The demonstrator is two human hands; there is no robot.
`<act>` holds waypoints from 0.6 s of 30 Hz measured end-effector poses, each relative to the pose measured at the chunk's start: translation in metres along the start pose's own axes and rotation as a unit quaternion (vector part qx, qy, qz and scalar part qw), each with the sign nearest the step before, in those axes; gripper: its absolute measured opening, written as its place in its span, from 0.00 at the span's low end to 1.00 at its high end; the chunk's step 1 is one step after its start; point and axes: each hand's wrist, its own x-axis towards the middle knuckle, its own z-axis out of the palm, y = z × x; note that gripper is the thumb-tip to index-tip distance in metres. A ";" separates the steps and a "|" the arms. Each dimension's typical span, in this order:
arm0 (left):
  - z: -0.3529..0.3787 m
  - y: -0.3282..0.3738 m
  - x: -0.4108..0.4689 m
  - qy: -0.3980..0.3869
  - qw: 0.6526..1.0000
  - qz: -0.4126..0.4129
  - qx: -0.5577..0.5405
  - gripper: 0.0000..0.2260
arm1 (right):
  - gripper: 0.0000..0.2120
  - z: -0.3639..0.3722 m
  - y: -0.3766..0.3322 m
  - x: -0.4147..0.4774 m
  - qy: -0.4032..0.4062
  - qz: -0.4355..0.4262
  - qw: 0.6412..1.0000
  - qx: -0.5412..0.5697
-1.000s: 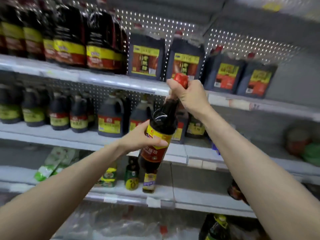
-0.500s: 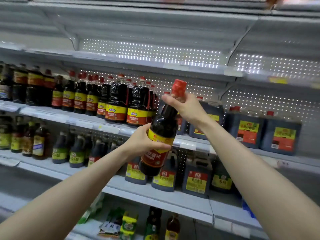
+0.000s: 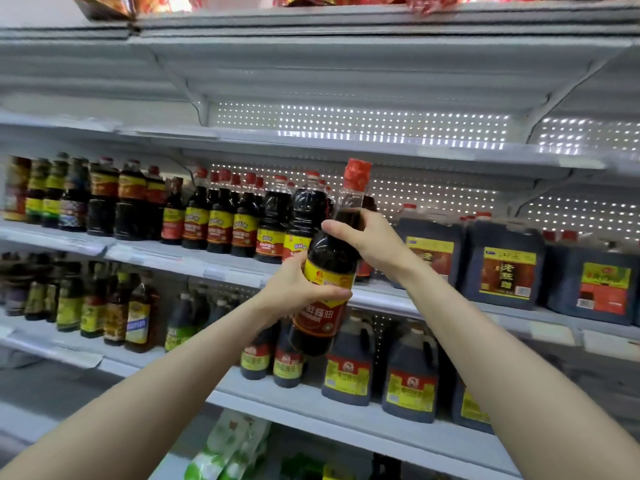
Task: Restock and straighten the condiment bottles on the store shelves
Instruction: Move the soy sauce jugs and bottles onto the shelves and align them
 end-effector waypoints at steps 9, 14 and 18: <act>-0.155 -0.049 0.003 -0.075 0.996 -0.023 -0.032 0.23 | 0.06 0.121 -0.027 0.072 0.008 0.001 1.000 0.021; -0.210 -0.075 0.014 -0.039 0.998 -0.012 -0.037 0.21 | 0.09 0.172 -0.035 0.111 -0.007 -0.004 1.000 0.022; -0.247 -0.096 0.034 -0.020 0.999 0.003 -0.040 0.20 | 0.12 0.204 -0.032 0.147 -0.006 -0.004 1.000 0.007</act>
